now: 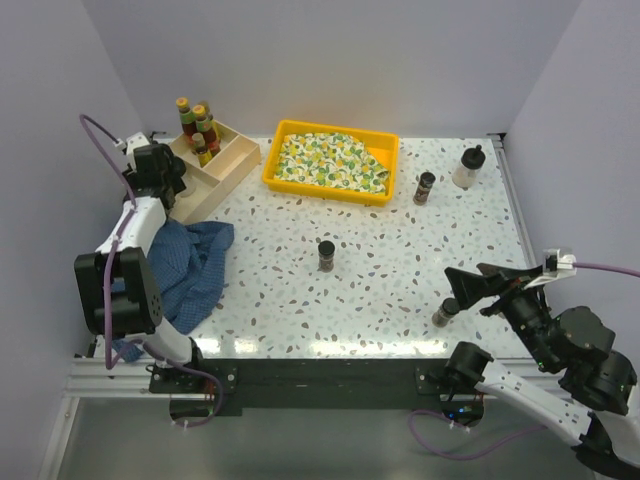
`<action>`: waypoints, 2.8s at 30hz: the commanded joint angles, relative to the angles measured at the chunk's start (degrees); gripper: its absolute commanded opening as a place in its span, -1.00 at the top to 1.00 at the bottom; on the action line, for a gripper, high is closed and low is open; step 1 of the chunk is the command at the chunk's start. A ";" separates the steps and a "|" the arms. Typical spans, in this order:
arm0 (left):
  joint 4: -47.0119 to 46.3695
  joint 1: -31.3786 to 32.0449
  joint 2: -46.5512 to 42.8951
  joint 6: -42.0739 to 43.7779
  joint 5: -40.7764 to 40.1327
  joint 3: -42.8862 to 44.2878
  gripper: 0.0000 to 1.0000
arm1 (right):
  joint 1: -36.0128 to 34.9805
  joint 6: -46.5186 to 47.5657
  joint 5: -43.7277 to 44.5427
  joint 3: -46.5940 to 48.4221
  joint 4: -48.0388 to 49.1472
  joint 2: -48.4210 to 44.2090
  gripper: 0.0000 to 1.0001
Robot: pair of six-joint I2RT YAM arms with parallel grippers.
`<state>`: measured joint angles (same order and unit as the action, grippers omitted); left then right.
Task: Organize the condiment bottles
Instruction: Place the bottle in the storage box, then pick up the bottle from the corner of the board.
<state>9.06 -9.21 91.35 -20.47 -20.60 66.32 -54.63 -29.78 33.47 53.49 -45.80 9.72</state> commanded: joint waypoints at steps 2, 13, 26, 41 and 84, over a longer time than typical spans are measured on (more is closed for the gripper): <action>-10.64 -1.86 1.37 0.07 -0.40 2.84 1.00 | -0.04 0.60 0.72 1.70 0.80 0.39 -0.97; -13.63 -2.21 8.14 2.19 -0.58 3.90 0.86 | -0.04 0.07 0.89 2.58 0.71 2.06 -0.97; -12.14 -2.74 12.01 2.72 -8.14 6.80 -0.91 | -0.12 -0.45 0.72 3.37 0.19 4.08 -0.97; 0.41 -2.74 -3.08 -2.47 9.76 6.45 -1.00 | -0.04 -1.34 -0.96 0.29 2.73 9.51 -0.97; -11.43 22.75 -27.81 2.28 52.59 -13.41 -1.00 | 51.54 10.53 -7.90 43.35 17.85 90.10 -0.97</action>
<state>0.91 13.28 64.18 -17.45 32.29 54.04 -7.49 -21.02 27.09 90.24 -29.69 94.48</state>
